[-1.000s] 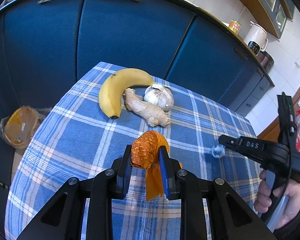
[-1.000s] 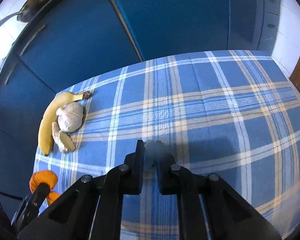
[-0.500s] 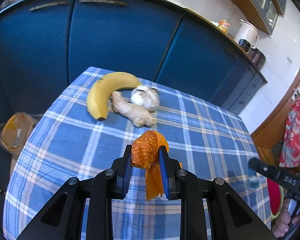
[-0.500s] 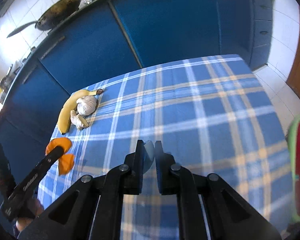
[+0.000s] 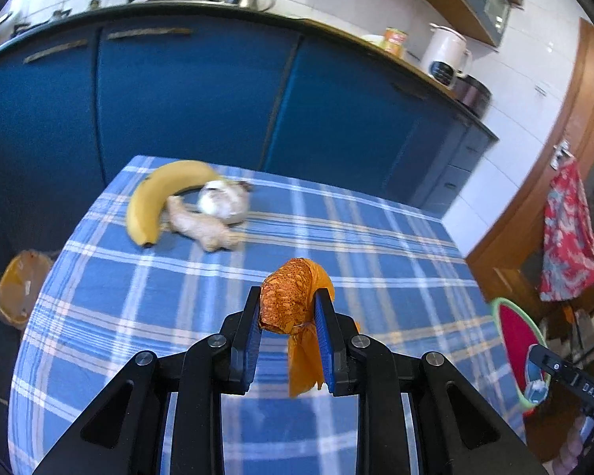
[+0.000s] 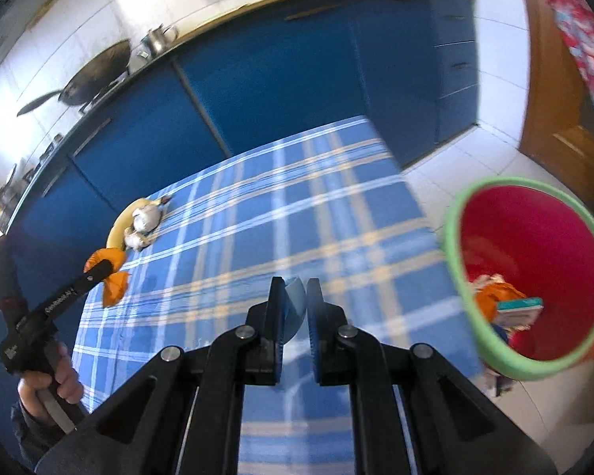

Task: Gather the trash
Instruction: 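Carry the orange item and blue toy over the red bucket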

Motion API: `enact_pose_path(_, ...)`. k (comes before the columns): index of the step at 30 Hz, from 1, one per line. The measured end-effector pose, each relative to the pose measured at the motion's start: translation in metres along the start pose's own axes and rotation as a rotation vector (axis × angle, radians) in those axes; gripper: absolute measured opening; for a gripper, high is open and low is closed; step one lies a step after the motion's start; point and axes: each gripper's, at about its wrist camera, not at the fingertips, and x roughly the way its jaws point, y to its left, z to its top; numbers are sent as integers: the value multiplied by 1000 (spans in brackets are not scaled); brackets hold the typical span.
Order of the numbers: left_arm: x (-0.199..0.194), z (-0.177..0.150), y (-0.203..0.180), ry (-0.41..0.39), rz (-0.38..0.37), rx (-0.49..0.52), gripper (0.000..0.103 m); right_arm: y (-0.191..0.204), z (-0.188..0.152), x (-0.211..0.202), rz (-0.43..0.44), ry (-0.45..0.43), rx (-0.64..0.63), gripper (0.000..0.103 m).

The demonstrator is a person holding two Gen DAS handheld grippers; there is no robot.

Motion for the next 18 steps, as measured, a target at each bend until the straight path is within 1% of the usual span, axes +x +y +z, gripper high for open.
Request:
enact_pose_path(7, -15, -5, -53, 11, -70, 81, 26, -49, -10, -35, -52, -50, 79, 13)
enact_pose_path(11, -16, -12, -88, 47, -137, 119, 26, -80, -13, -51, -80, -75, 120, 13)
enact_pose_path(18, -9, -26, -155, 104, -242, 200, 26, -128, -14, -64, -134, -100, 171, 13)
